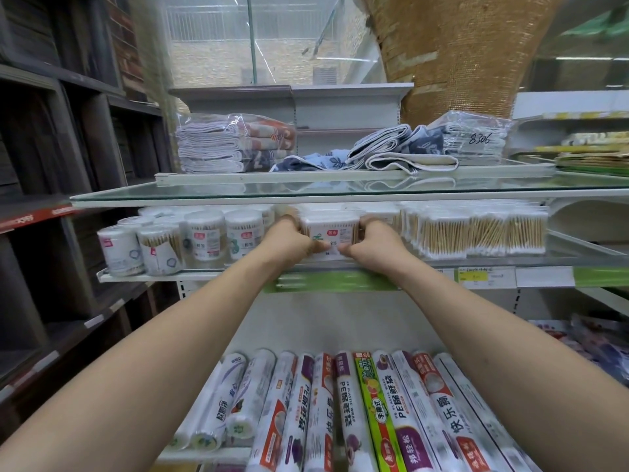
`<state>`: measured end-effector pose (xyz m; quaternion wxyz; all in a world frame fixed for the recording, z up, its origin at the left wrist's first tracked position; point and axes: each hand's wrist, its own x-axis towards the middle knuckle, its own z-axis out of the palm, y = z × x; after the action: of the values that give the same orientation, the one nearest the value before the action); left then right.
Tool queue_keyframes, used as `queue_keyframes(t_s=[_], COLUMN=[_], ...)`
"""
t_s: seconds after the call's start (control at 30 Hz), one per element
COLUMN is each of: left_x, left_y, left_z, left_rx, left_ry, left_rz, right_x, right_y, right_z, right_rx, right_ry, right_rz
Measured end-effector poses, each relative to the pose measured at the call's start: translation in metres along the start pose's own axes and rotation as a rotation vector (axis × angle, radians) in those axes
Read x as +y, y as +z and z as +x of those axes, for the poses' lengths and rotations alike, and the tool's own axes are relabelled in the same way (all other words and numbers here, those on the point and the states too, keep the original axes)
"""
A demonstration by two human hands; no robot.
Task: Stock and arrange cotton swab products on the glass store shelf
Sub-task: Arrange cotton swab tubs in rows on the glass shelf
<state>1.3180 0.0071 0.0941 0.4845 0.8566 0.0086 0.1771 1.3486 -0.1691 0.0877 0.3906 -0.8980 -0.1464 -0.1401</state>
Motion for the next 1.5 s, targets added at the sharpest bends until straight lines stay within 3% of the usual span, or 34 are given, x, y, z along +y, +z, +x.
queue_keyframes(t_s=[0.5,0.7,0.93,1.2,1.5], left_x=[0.015,0.017,0.0,0.009,0.026], left_y=[-0.002,-0.006,-0.006,0.023,0.036], left_z=[-0.007,-0.023,-0.037,-0.056,-0.035], left_rx=[0.065,0.204,0.453,0.412,0.443], left_ry=[-0.065,-0.053,0.133,0.278,-0.039], left_rz=[-0.064,-0.064,0.08,0.135,0.075], right_x=[-0.011,-0.013,-0.002,0.012,0.023], right_y=[-0.004,-0.01,-0.012,-0.025,-0.04], right_z=[-0.013,-0.025,-0.047,-0.068,-0.066], right_rx=[0.027,0.149,0.294,0.358,0.265], right_ry=[-0.013,-0.024,0.02,0.037,-0.034], right_rz=[-0.033,-0.054,-0.125,-0.144,-0.059])
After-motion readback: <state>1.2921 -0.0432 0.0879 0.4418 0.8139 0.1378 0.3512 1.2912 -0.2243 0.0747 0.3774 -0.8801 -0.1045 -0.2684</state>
